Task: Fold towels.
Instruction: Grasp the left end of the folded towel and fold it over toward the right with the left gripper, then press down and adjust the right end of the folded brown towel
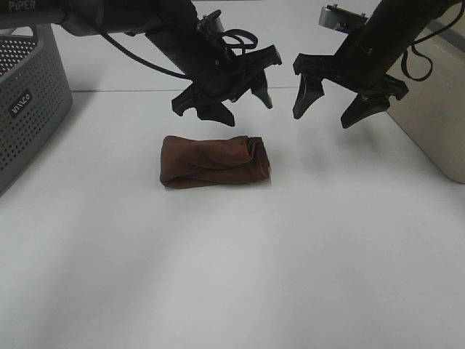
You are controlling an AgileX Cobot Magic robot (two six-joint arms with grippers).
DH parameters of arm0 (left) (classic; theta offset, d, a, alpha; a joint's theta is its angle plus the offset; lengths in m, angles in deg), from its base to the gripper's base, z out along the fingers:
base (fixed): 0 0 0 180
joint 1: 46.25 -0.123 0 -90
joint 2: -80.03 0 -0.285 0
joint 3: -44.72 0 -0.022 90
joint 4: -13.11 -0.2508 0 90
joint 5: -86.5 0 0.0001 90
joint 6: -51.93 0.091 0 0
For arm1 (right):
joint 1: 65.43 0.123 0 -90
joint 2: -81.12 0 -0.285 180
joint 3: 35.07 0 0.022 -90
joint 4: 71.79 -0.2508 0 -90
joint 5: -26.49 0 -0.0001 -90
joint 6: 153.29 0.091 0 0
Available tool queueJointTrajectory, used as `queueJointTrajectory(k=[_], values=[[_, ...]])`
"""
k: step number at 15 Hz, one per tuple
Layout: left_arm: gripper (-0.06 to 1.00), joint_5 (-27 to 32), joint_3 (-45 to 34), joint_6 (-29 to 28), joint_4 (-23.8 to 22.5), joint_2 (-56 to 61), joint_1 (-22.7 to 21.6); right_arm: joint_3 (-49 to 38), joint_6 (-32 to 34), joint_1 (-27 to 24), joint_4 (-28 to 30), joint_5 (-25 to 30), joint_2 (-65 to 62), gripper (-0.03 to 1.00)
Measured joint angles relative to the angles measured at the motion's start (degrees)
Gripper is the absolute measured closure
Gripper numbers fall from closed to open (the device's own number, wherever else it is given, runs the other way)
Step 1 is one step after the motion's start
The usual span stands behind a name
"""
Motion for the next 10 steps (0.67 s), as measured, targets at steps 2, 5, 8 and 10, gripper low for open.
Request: queueJointTrajectory(k=[2,5,8,10], values=[[0.13,-2.69,0.00,0.00,1.20,0.06,0.06,0.00,0.00,0.00,0.00,0.40,0.00,0.19],[0.10,-3.84,0.00,0.11,-1.03,2.06,-1.49,0.00,-0.06,0.00,-2.92,1.83,0.00,0.19],[0.10,-1.83,0.00,0.11,-9.22,4.53,-5.96,0.00,-7.96,0.29,-17.42,3.32,0.40,0.19],[0.10,0.52,0.00,0.11,-13.12,5.79,-9.34,0.00,-14.95,2.06,-28.25,4.30,2.18,0.19]])
